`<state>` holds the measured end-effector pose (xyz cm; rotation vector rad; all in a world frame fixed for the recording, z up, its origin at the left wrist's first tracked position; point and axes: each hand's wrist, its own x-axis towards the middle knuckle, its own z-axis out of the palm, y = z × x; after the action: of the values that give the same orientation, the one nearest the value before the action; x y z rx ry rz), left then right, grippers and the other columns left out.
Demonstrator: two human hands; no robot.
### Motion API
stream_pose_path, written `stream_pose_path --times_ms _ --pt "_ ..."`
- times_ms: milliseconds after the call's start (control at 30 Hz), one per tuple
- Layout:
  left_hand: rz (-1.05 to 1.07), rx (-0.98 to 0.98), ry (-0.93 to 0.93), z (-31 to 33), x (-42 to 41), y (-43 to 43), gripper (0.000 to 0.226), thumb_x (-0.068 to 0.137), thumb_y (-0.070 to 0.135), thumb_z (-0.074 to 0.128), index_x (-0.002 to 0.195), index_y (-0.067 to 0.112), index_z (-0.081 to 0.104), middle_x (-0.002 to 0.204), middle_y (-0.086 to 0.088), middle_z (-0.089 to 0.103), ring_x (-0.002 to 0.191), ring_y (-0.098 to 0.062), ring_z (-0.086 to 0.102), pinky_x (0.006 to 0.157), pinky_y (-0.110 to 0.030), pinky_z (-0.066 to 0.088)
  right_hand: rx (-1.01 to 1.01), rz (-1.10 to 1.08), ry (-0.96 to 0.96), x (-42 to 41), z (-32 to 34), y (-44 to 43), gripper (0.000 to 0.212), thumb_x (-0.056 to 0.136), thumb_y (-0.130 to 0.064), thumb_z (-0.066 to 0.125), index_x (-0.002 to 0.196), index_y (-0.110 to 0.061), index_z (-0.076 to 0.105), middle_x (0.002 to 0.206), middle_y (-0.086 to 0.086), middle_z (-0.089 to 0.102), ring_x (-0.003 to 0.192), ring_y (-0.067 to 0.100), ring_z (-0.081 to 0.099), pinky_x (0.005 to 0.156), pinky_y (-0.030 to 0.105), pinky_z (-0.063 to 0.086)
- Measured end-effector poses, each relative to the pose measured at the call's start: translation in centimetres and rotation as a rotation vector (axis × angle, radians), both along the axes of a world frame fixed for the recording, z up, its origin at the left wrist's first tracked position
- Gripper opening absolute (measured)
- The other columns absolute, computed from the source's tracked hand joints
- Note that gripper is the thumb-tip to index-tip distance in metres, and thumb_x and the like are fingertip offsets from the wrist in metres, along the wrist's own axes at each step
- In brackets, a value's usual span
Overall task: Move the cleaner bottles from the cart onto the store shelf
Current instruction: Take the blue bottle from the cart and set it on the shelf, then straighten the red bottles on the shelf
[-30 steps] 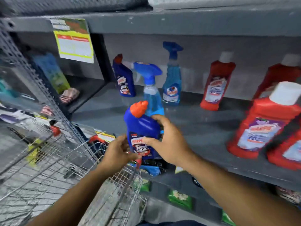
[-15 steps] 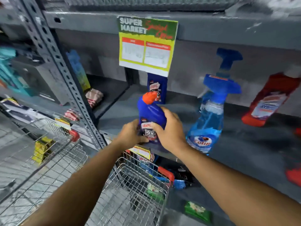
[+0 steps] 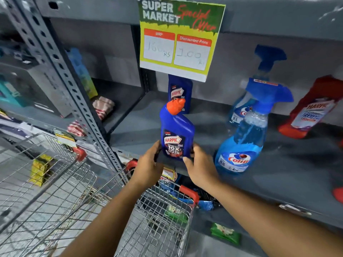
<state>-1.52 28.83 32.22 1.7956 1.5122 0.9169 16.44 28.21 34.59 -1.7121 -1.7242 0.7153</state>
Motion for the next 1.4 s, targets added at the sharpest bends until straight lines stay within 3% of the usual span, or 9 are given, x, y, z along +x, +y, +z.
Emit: stream_pose_path --times_ms 300,433,500,600,700,833,933,1100,1400 --pt "0.089 -0.114 -0.083 -1.0 -2.7 0.7 0.087 0.064 0.002 0.042 0.130 0.057 0.036 0.102 0.053 0.055 0.084 0.020 0.060 0.076 -0.019 0.048 0.004 0.035 -0.013 -3.4 0.3 1.2 0.031 0.085 -0.024 0.063 0.113 -0.023 0.049 0.109 0.006 0.068 0.099 0.029 0.065 0.082 0.047 0.055" --pt "0.104 -0.090 -0.103 -0.2 -2.2 0.4 0.086 0.069 -0.004 0.044 0.127 0.058 0.037 0.112 0.031 0.061 0.082 0.003 0.065 0.069 -0.034 0.058 0.013 0.054 0.037 -3.4 0.7 0.5 0.044 0.085 -0.022 0.064 0.125 -0.021 0.046 0.121 0.006 0.060 0.110 0.024 0.059 0.092 0.043 0.051" --pt "0.270 -0.015 -0.078 0.3 -1.2 -1.0 0.076 0.072 -0.005 0.049 0.128 0.046 0.040 0.115 0.017 0.062 0.081 -0.005 0.063 0.069 -0.026 0.056 0.030 0.089 0.066 -2.5 0.2 -1.1 0.054 0.086 -0.021 0.063 0.134 -0.020 0.039 0.130 0.004 0.050 0.116 0.019 0.054 0.098 0.035 0.047" --pt "0.368 0.305 -0.011 -0.1 1.4 -4.3 0.063 0.069 -0.005 0.048 0.128 0.017 0.040 0.132 -0.004 0.049 0.114 -0.019 0.054 0.103 -0.007 0.032 0.083 0.084 0.085 1.4 -1.5 -5.0 0.047 0.084 -0.017 0.065 0.128 -0.019 0.050 0.120 0.000 0.058 0.105 0.011 0.059 0.088 0.011 0.043" --pt "0.036 0.393 0.035 -0.5 6.1 -6.6 0.066 0.070 0.002 0.043 0.135 0.012 0.036 0.148 -0.011 0.038 0.145 -0.023 0.025 0.121 -0.024 0.016 0.249 -0.121 0.079 7.4 -2.9 -8.3 0.037 0.075 -0.004 0.072 0.104 -0.024 0.061 0.094 -0.001 0.063 0.084 0.006 0.061 0.079 0.021 0.051" --pt "-0.172 0.073 -0.080 0.9 11.6 -5.5 0.079 0.077 0.001 0.044 0.147 0.025 0.018 0.151 0.010 0.022 0.145 -0.005 0.019 0.111 0.000 0.009 0.246 -0.301 0.052 10.8 -2.4 -8.1 0.057 0.077 -0.004 0.067 0.128 -0.016 0.044 0.111 -0.003 0.048 0.095 0.006 0.052 0.086 0.018 0.043" --pt "-0.259 -0.030 -0.085 1.6 14.0 -4.2 0.084 0.070 -0.004 0.044 0.131 0.050 0.026 0.124 0.023 0.050 0.107 0.018 0.045 0.085 0.011 0.028 0.136 -0.236 0.066 10.7 -1.6 -6.7 0.053 0.081 -0.010 0.061 0.128 -0.019 0.040 0.113 -0.006 0.053 0.103 0.011 0.054 0.087 0.023 0.040" --pt "-0.243 -0.064 -0.030 1.4 15.0 -4.2 0.076 0.064 -0.002 0.041 0.131 0.036 0.037 0.115 0.014 0.062 0.089 0.013 0.056 0.075 0.009 0.035 0.081 -0.254 0.063 11.5 -0.8 -6.1 0.036 0.086 -0.014 0.054 0.121 -0.020 0.047 0.116 0.002 0.066 0.106 0.024 0.061 0.082 0.026 0.044" --pt "-0.001 0.042 -0.049 0.8 15.5 -6.5 0.060 0.076 -0.012 0.054 0.133 0.004 0.042 0.134 -0.010 0.052 0.126 -0.033 0.051 0.106 -0.036 0.041 0.121 -0.315 0.106 13.7 -0.8 -8.7 0.067 0.089 -0.015 0.056 0.145 -0.010 0.021 0.147 0.013 0.038 0.133 0.021 0.041 0.110 0.026 0.030"
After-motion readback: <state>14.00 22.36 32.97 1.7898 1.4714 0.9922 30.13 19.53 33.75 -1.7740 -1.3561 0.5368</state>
